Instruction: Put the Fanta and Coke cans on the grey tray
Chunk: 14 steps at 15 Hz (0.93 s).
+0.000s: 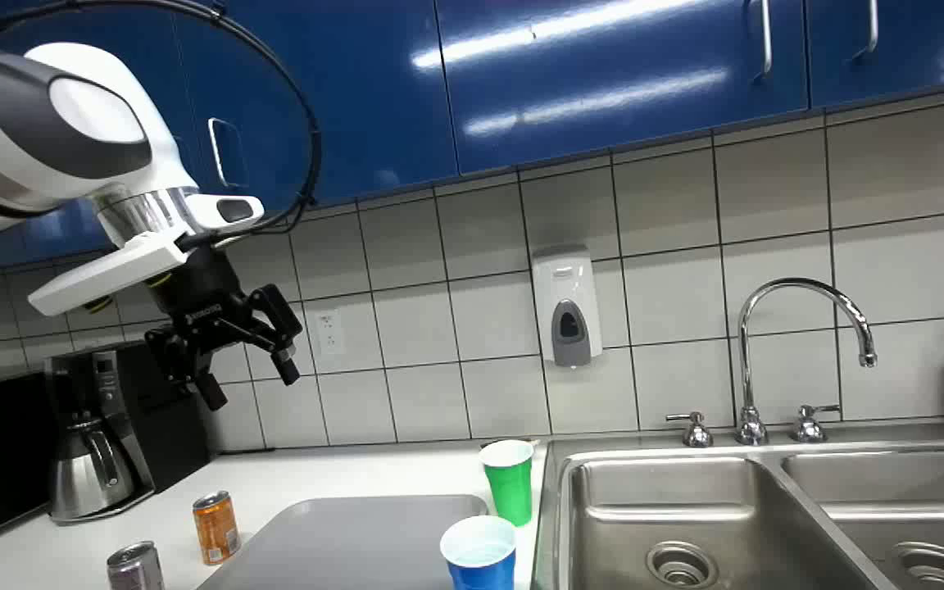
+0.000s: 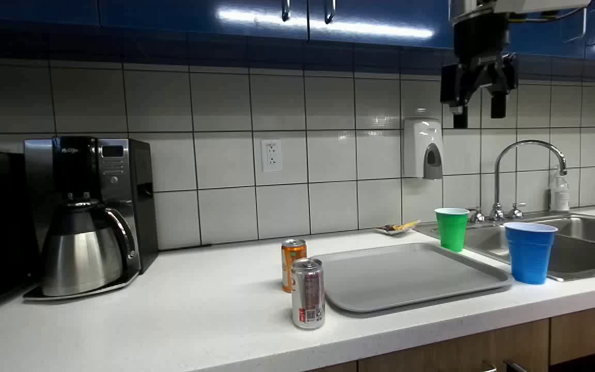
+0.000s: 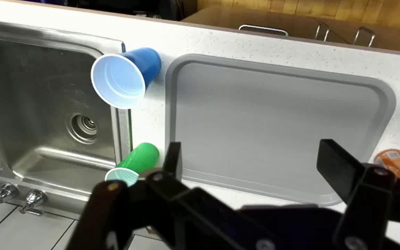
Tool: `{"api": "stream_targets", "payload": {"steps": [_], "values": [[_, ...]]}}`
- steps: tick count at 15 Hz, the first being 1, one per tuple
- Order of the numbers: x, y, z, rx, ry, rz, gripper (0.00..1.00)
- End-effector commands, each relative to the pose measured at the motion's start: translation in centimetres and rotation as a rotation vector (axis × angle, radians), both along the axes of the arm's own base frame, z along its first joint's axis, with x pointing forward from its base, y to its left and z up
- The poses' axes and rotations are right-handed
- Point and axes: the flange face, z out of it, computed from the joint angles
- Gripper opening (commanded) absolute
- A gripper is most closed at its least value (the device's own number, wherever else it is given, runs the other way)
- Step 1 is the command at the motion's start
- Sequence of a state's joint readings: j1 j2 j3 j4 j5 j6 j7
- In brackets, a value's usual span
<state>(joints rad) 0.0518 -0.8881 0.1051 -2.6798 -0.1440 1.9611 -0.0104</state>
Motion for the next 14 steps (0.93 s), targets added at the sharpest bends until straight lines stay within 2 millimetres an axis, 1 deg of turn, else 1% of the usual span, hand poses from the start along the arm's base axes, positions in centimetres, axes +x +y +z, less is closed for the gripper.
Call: {"api": "stream_targets", "payload": {"steps": [1,5,10,12,14], "values": [[0.0,0.0,0.0,0.0,0.003,0.0,1.0],[0.0,0.0,0.0,0.0,0.002,0.0,1.0],[0.4,1.3,0.0,-0.007,0.002,0.007,1.0],[0.4,2.1,-0.1,-0.006,0.002,0.02,1.0],[0.7,3.6,-0.5,-0.005,0.001,0.03,1.0]]}}
